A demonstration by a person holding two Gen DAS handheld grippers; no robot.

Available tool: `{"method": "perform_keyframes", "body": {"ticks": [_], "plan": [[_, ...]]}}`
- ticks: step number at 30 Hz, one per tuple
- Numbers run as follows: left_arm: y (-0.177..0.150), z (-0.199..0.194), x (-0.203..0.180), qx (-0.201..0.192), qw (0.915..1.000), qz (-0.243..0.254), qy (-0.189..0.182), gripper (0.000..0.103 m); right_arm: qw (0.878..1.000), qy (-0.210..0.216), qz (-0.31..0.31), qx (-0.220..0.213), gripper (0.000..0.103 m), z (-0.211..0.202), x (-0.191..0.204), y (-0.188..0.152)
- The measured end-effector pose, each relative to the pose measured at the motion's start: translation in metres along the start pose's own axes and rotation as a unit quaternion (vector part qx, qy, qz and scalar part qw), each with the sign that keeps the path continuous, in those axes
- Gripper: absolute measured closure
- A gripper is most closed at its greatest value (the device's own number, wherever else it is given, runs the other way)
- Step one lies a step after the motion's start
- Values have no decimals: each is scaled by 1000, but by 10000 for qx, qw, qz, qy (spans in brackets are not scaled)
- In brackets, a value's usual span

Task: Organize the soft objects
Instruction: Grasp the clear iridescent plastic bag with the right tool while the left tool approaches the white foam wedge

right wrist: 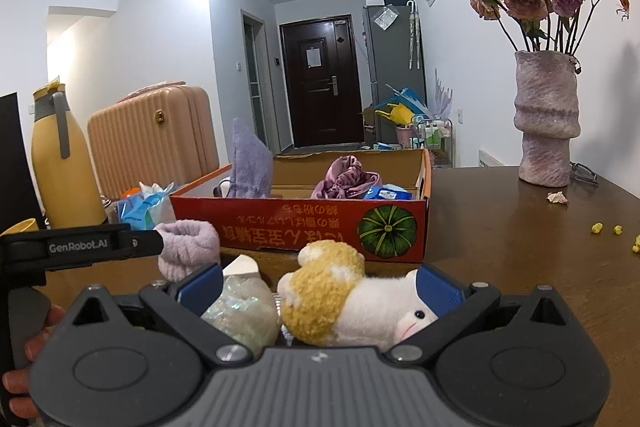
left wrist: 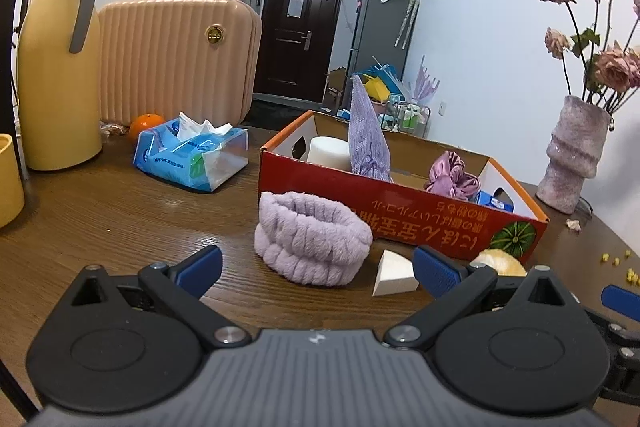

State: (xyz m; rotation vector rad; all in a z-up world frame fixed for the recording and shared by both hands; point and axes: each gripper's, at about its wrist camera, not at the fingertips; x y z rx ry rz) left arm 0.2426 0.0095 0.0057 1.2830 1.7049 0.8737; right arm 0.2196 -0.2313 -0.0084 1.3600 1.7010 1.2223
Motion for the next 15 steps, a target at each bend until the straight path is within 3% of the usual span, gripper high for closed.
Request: {"method": "perform_keyframes", "body": {"ticks": [15], "plan": [[2,-1,14,70,9998,179,61,0,9992,7,-374,132,0,7,22,-7]]}}
Point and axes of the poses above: each gripper's, at about its wrist camera, not at the fingertips, and z roughly the way its jaws point, x to its left, y to its top, and after that the axes turned 3 degrees about -z, right-handed
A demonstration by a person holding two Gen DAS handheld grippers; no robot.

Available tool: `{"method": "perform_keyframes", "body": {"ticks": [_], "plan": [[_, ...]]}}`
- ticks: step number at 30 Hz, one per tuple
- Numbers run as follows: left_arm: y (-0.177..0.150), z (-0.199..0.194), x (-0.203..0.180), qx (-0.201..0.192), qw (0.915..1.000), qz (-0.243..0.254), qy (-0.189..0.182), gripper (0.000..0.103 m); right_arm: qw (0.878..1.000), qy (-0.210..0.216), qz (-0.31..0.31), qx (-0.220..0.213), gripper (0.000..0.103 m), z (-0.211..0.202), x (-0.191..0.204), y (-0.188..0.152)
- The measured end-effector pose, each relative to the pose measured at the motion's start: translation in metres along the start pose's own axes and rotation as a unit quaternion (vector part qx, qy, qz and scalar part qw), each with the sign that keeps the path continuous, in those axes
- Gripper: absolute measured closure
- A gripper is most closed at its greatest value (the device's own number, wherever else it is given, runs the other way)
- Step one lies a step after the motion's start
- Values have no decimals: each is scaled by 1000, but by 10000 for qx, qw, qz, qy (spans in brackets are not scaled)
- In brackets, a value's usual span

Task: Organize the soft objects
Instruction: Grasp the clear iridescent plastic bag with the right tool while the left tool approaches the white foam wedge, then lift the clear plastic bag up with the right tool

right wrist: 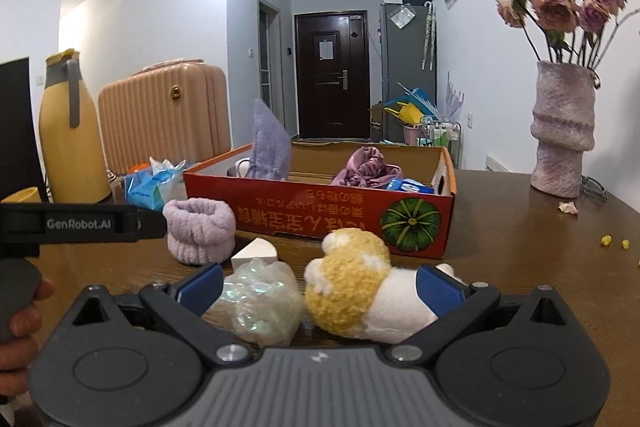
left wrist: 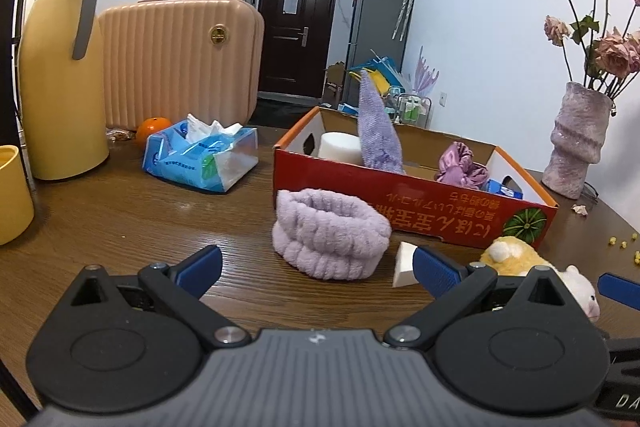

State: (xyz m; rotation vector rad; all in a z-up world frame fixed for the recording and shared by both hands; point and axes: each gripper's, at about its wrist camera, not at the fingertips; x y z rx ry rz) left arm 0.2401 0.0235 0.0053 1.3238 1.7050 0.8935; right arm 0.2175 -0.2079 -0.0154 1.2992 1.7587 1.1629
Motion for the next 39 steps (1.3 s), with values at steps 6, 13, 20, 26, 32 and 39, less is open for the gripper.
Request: {"method": "perform_keyframes", "body": {"ticks": [6,13,20,26,32,39], "plan": [[3,1,12,2,10000,-12,57,0,9995,4,-315,-37,3,7,20,-1],[5,0,25,-7,10000,7,89,0,9981,122,-581,141,10,23,40,0],[7,1,34,3,9999,38,121,0,9962,201,-797,293,25,35,56,1],[7,1,41,16,9999,49,140,0,9944,247,-713,741,41,54,61,2],[8,2,46,51,9999,76,135,0,9910,333,-264,1271,59,77,50,1],[7,2,45,59,9999,94,109,0,9922,364,-248,1165,64,75,51,2]]}}
Point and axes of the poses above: each gripper's, at about its wrist camera, not at the fingertips, and z roughly the way its jaws point, x to its left, y to its top, and after that the axes turned 3 degrees about -z, right-handed
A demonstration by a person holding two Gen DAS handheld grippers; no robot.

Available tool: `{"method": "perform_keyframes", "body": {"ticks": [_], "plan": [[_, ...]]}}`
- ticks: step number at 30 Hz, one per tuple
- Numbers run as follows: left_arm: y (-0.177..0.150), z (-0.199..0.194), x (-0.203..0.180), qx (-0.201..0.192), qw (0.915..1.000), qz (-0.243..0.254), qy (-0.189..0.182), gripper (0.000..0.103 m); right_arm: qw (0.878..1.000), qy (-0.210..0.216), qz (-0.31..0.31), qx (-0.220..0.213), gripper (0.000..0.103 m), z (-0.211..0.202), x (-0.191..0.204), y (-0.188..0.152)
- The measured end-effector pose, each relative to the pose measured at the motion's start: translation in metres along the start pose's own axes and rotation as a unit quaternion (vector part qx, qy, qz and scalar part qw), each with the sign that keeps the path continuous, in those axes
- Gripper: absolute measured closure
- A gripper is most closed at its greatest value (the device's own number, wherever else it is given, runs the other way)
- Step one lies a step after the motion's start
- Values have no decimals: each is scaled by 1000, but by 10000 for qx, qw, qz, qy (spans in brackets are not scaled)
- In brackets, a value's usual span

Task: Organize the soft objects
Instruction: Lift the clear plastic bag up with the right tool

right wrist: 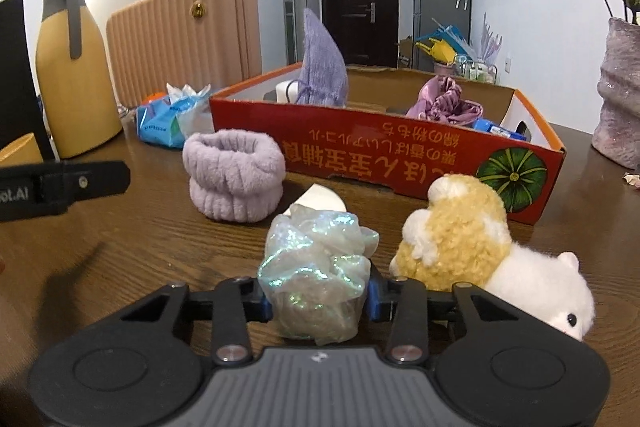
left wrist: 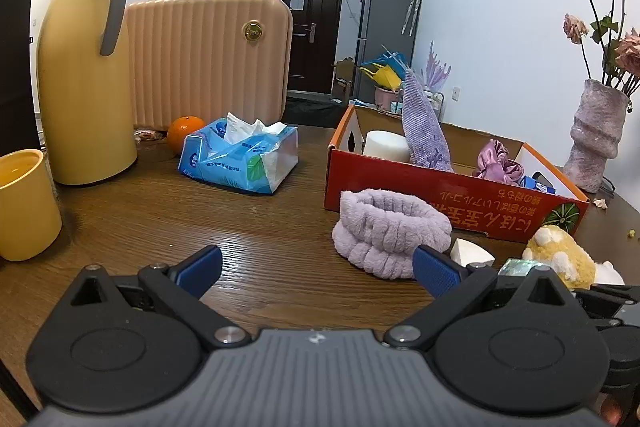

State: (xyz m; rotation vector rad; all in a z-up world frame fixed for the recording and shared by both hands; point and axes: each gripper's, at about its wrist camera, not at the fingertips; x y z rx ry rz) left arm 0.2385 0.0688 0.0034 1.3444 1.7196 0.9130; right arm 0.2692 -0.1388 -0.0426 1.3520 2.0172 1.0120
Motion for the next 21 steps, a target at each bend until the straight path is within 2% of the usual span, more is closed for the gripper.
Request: {"method": "perform_keyframes", "body": {"ticks": [15,21], "plan": [[-2,2,-2,29,10000,32,16,0,9943,-104,194,-1043,64,-37,-15,5],[-6,4,-8,47,9998,194,-47,0,9908,-178,419,-1278,64,-45,-32,8]]}}
Point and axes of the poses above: each gripper's, at about its wrist camera, not at the fingertips, and z roughly the way its jaws point, x to its left, y to its top, and after that the axes turned 3 degrees about -z, right-handed
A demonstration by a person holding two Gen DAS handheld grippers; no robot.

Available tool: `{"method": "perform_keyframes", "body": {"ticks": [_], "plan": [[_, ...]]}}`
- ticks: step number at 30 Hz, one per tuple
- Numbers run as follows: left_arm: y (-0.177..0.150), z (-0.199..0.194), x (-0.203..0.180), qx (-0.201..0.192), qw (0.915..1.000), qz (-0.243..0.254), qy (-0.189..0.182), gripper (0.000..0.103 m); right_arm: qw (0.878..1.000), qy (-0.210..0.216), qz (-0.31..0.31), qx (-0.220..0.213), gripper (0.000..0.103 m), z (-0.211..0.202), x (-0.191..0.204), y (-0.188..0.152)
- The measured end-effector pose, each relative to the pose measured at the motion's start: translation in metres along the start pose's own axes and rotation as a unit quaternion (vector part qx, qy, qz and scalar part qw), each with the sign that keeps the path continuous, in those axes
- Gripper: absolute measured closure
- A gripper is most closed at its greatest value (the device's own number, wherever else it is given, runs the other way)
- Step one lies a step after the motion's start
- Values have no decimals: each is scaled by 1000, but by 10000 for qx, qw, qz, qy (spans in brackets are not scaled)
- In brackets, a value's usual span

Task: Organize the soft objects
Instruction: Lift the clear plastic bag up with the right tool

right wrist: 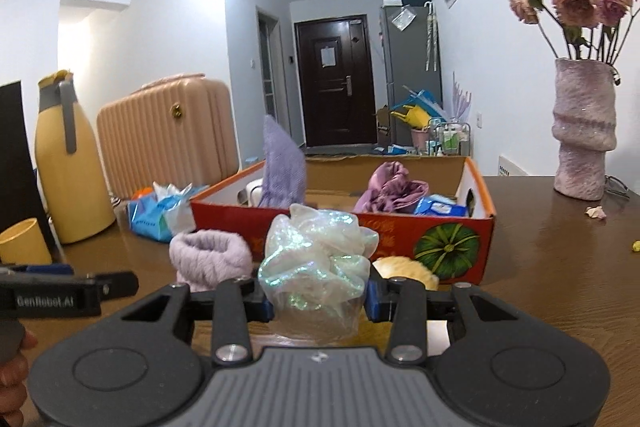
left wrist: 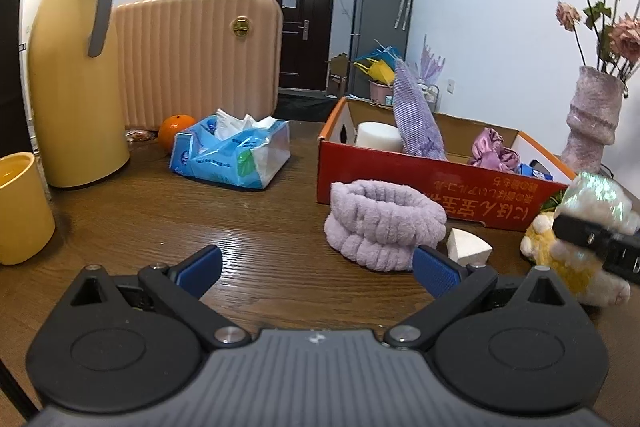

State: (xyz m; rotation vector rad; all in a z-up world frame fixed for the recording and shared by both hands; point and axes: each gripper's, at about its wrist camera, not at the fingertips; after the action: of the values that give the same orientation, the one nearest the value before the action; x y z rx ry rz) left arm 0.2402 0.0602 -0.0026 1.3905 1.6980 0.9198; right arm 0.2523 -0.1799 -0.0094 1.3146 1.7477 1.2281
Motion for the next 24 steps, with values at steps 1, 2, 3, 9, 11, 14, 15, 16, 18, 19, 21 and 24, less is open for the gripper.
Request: {"method": "perform_keyframes", "body": {"ticks": [1,2,3,9,11,14,15,16,18,19,21,24], "plan": [[0,0,-2,-5,10000,37,-21,0,10000,-12,20,-24,64,-1,-2,0],[-1,0,-4,-9,10000,75,-38,0,10000,-30,41,-54,64,-2,-5,1],[-1,0,-6,-13,9999,121,-60,0,9999,-48,58,-77,64,-3,-8,2],[-4,3,-20,34,9995,258,-183,0,9996,-172,152,-138,64,-7,-27,3],[-4,5,-27,65,9993,275,-254,0,9995,-211,173,-149,64,-9,-32,4],[-5,9,-40,104,9987,346,-347,0,9993,-259,200,-169,64,-10,-40,4],[-6,10,-44,116,9985,376,-370,0,9993,-274,202,-177,64,-11,-43,4],[-6,11,-49,130,9983,411,-394,0,9992,-286,204,-185,64,-11,-45,4],[-7,14,-58,158,9978,468,-452,0,9991,-314,208,-198,63,-13,-50,5],[-8,16,-63,169,9975,497,-479,0,9990,-326,210,-202,63,-13,-51,5],[-8,18,-70,185,9969,545,-528,0,9989,-353,215,-213,63,-15,-56,5],[-8,23,-80,232,9961,606,-600,0,9987,-398,226,-228,63,-17,-62,5]]}}
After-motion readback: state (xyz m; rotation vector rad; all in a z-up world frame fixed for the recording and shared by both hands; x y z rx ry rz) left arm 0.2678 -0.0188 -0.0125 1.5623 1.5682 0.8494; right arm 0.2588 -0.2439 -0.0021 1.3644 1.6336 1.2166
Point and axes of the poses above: each gripper's, at about its wrist camera, not at the fingertips, and z roughly the way its jaws point, x to its left, y to its top, and after that the axes turned 3 degrees about -z, right-handed
